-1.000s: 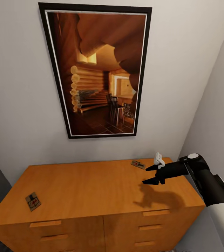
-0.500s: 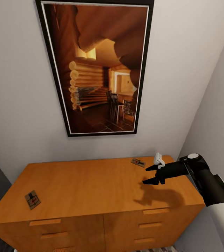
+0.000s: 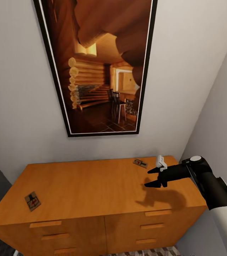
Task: Take the four mousetraps from the cabinet in the bathroom and place them on the bathroom floor. Make sure all four end up on the same floor surface, and ensure that at least two of them are either under or directly next to the same bathroom sink.
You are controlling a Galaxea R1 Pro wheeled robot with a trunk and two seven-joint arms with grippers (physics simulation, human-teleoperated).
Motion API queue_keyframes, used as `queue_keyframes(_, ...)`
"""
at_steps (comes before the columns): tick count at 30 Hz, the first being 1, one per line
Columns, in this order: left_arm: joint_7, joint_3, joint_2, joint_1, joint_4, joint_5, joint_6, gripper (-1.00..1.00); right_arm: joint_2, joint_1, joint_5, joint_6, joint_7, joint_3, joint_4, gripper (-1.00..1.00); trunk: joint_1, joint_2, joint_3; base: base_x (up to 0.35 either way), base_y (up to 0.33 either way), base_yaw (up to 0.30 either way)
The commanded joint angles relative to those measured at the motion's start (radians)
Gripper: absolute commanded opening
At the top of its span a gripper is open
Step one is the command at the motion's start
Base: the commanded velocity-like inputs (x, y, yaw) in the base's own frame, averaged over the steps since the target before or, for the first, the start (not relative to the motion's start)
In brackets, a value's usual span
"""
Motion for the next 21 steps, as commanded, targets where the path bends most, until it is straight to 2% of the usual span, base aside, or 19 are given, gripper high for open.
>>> queue_keyframes(1,0.002,-0.009,-0.001,-0.001,0.002,0.01,-0.006,1.0,0.0,-0.001,0.005,0.01,0.006,0.001,-0.001,1.0,0.001,-0.002,-0.004,0.0,0.0,0.0)
queue_keyframes(21,0.002,-0.009,-0.001,-0.001,0.002,0.01,-0.006,1.0,0.0,-0.001,0.005,0.01,0.005,0.001,-0.001,1.0,0.001,-0.002,-0.035,0.0,0.0,0.0)
